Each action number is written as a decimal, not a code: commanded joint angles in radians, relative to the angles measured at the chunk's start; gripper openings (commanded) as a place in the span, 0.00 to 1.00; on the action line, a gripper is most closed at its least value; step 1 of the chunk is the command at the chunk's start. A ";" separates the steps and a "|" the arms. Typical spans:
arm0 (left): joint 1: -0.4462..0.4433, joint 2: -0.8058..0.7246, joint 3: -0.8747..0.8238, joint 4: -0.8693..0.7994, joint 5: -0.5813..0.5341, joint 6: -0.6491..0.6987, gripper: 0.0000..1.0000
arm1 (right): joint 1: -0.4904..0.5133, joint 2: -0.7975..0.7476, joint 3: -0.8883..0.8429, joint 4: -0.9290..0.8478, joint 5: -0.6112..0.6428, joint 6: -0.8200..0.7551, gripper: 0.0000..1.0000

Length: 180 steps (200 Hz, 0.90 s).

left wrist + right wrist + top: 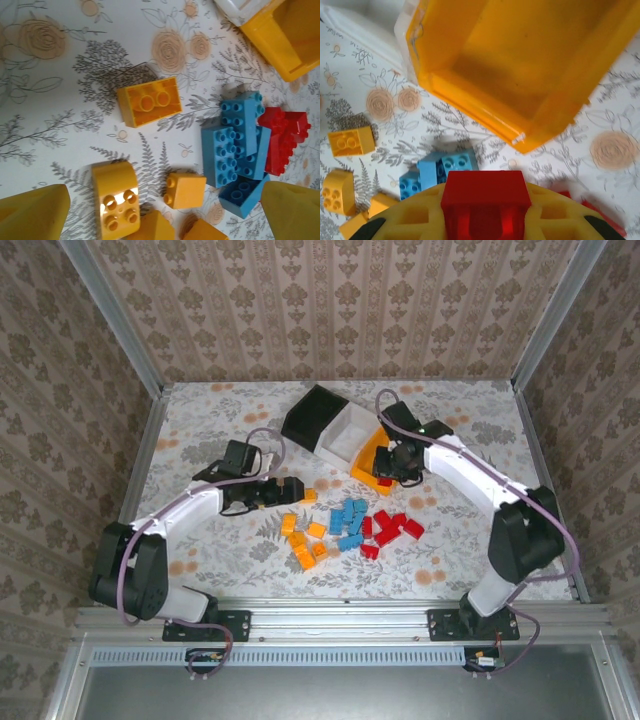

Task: Sort the legos into containers by color

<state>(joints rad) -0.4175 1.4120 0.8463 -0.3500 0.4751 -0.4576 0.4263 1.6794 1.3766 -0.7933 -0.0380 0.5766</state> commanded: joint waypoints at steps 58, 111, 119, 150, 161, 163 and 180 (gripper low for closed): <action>-0.074 0.067 0.051 0.012 0.015 -0.021 1.00 | -0.017 0.127 0.128 0.010 -0.047 -0.087 0.18; -0.079 0.074 0.037 0.034 0.005 -0.020 1.00 | -0.049 0.210 0.192 0.002 -0.042 -0.105 0.18; -0.078 0.077 0.042 0.029 -0.001 -0.015 1.00 | -0.054 0.227 0.204 0.002 -0.040 -0.109 0.18; -0.078 0.095 0.053 0.028 -0.001 -0.013 1.00 | -0.090 0.301 0.246 0.001 -0.029 -0.117 0.19; -0.078 0.102 0.058 0.024 0.000 -0.008 1.00 | -0.102 0.319 0.245 0.002 -0.024 -0.120 0.20; -0.079 0.103 0.061 0.022 0.000 -0.007 1.00 | -0.104 0.322 0.245 0.003 -0.025 -0.122 0.20; -0.078 0.111 0.084 0.000 -0.004 0.016 1.00 | -0.115 0.350 0.256 0.001 -0.027 -0.125 0.24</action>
<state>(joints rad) -0.4915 1.5047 0.8822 -0.3279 0.4747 -0.4717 0.3298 1.9884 1.5963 -0.7822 -0.0681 0.4736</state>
